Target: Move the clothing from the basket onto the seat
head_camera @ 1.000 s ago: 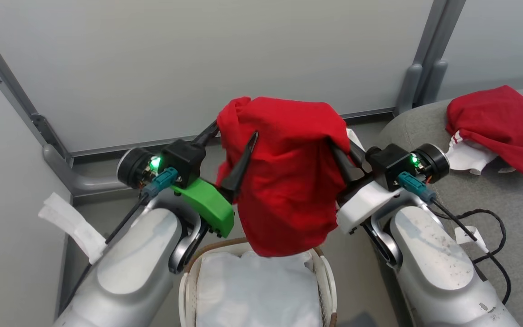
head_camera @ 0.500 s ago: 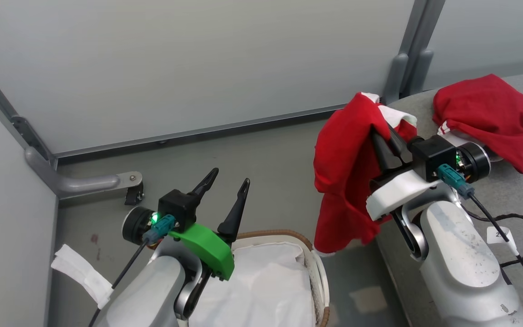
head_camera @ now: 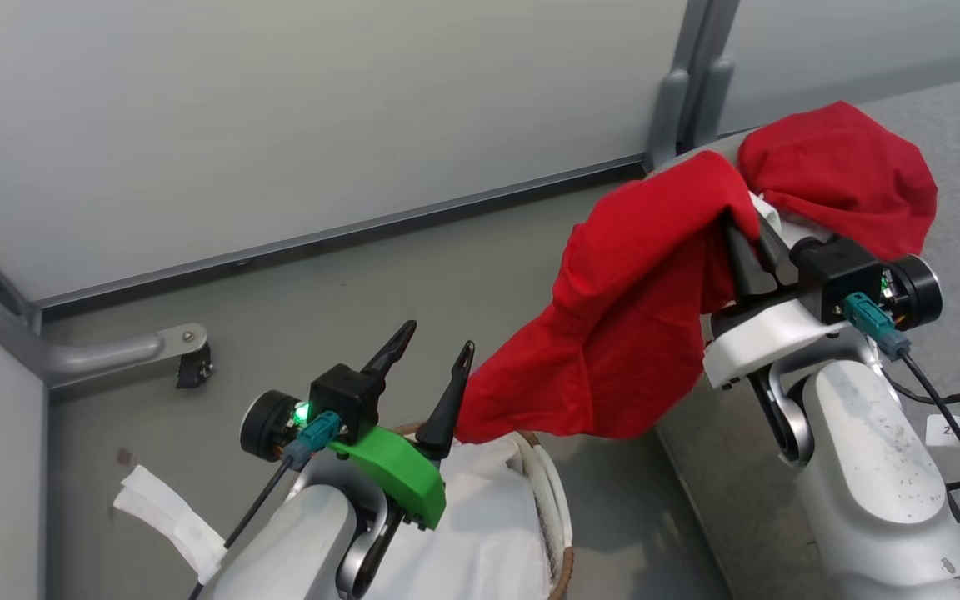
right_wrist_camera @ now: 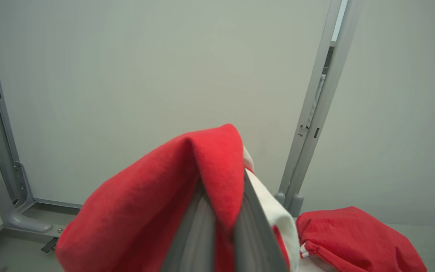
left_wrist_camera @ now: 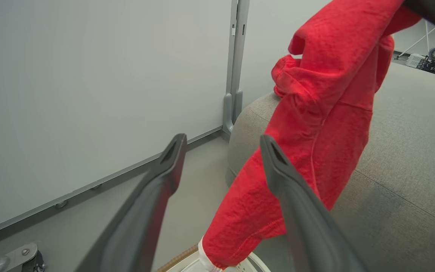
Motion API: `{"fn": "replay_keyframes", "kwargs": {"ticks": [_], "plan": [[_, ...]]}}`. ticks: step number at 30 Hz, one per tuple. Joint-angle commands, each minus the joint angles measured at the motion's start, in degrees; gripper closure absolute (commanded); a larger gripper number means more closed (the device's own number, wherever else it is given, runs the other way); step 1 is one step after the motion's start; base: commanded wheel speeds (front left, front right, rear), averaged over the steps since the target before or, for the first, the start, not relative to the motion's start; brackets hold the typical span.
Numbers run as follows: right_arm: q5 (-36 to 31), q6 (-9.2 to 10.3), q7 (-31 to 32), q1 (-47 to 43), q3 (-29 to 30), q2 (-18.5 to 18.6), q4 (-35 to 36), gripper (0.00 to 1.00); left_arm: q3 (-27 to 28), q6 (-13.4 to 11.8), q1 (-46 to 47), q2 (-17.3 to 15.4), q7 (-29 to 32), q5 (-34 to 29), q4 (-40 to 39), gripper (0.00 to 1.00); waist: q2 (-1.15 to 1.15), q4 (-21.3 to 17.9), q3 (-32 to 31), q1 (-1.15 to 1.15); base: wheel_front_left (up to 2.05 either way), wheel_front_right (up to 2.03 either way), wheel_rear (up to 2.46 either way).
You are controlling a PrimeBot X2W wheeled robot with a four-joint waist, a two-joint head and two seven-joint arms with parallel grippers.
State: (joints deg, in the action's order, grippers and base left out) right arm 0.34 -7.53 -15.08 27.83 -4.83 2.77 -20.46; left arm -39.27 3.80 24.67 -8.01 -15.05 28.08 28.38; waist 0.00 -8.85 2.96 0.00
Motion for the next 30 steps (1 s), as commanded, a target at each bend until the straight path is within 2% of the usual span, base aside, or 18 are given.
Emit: {"fn": "replay_keyframes", "kwargs": {"ticks": [1,9,18,24,30], "plan": [[-0.7,0.07,-0.1,-0.4,0.5,0.2,0.5,1.00,0.3,0.3,-0.6,0.3,-0.2,-0.5,-0.1,0.00,0.00,-3.0,1.5,0.00,0.00,0.00,0.00],[-2.2,0.08,-0.1,-0.1,3.9,0.2,1.6,1.00,1.1,1.2,0.0,2.1,-0.2,-2.3,-0.4,0.00,0.00,-8.6,4.1,0.00,0.00,0.00,0.00],[-4.1,0.08,-0.1,3.4,7.6,1.3,2.7,1.00,1.4,2.0,1.3,3.0,-0.1,-4.2,-0.6,0.00,0.00,-10.1,7.5,0.00,0.00,0.00,0.00],[-4.7,0.08,-0.1,10.4,9.6,5.3,2.5,1.00,1.5,2.3,2.6,3.1,-0.1,-5.5,-1.0,0.00,0.00,-8.9,11.2,0.00,0.00,0.00,0.00],[-4.6,0.08,-0.1,22.9,12.4,12.3,-1.3,1.00,1.6,2.7,4.8,2.7,-0.1,-6.1,-1.7,0.00,0.00,-6.7,16.4,0.00,0.00,0.00,0.00]]}}
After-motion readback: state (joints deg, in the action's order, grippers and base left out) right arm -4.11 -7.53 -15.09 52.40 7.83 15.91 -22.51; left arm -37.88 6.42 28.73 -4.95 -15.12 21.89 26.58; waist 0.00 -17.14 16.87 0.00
